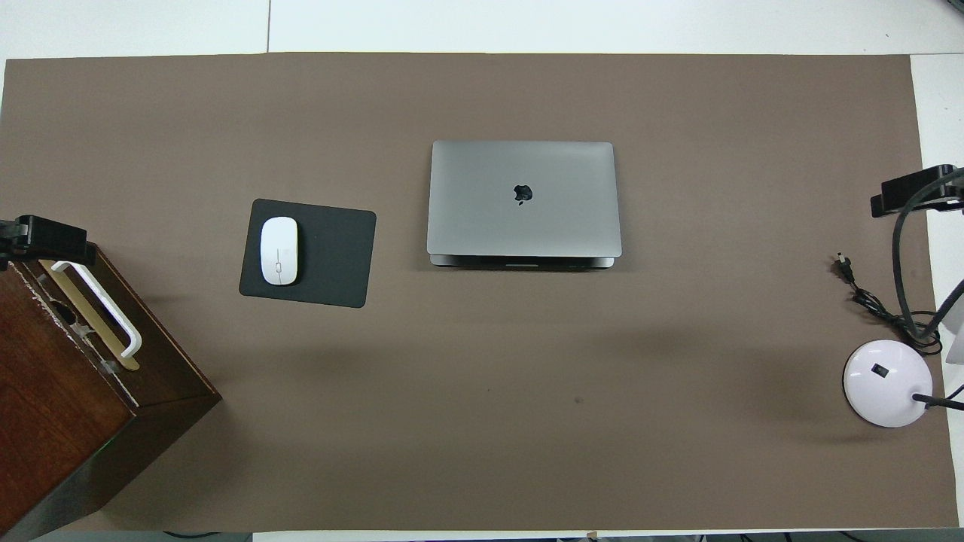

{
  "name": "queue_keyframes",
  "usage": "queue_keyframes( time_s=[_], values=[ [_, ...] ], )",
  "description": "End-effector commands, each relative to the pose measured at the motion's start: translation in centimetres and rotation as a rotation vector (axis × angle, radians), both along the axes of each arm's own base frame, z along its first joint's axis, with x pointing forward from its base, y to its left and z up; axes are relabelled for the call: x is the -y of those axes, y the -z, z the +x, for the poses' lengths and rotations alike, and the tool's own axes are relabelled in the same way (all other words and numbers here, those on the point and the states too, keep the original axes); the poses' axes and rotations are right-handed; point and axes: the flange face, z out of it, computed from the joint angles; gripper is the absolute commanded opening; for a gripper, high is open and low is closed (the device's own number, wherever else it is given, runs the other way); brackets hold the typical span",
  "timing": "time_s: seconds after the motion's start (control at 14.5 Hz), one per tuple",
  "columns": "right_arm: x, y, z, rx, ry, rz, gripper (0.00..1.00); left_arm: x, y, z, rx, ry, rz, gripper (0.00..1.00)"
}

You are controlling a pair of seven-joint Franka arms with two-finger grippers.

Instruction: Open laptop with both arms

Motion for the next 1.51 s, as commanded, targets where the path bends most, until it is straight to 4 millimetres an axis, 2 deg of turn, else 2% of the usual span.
queue_keyframes(
  time_s=[0.0,0.48,0.69,0.89,0.96,1.1,1.24,1.31,1.44],
  values=[
    [0.3,0.0,-0.6,0.015,-0.011,-0.012,1.00,-0.1,-0.3,-0.3,0.016,0.009,-0.011,1.00],
    [0.3,-0.1,-0.3,0.031,-0.027,-0.015,1.00,-0.1,-0.6,-0.5,0.019,0.013,-0.009,1.00],
    [0.3,-1.2,1.9,0.193,-0.108,-0.038,1.00,0.2,-0.4,-0.5,0.016,0.014,-0.009,1.00],
    [-0.8,-2.2,4.3,0.372,-0.168,-0.056,1.00,0.0,-0.4,-0.6,0.013,0.003,-0.009,1.00],
    [-1.8,-2.4,4.8,0.416,-0.185,-0.056,0.97,0.3,-0.4,-0.6,0.016,0.009,-0.009,1.00],
    [-2.5,-2.8,5.4,0.473,-0.188,-0.056,0.86,0.3,-0.4,-0.6,0.016,0.011,-0.009,1.00],
    [-3.7,-2.9,5.9,0.510,-0.191,-0.046,0.60,0.2,-0.4,-0.6,0.013,0.008,-0.009,1.00],
    [-3.8,-2.8,6.0,0.518,-0.152,-0.017,0.55,0.2,-0.4,-0.6,0.013,0.008,-0.009,1.00],
    [-5.8,-2.5,6.2,0.518,-0.082,0.069,0.55,-0.1,-0.3,-0.7,0.010,0.002,-0.009,1.00]
  ],
)
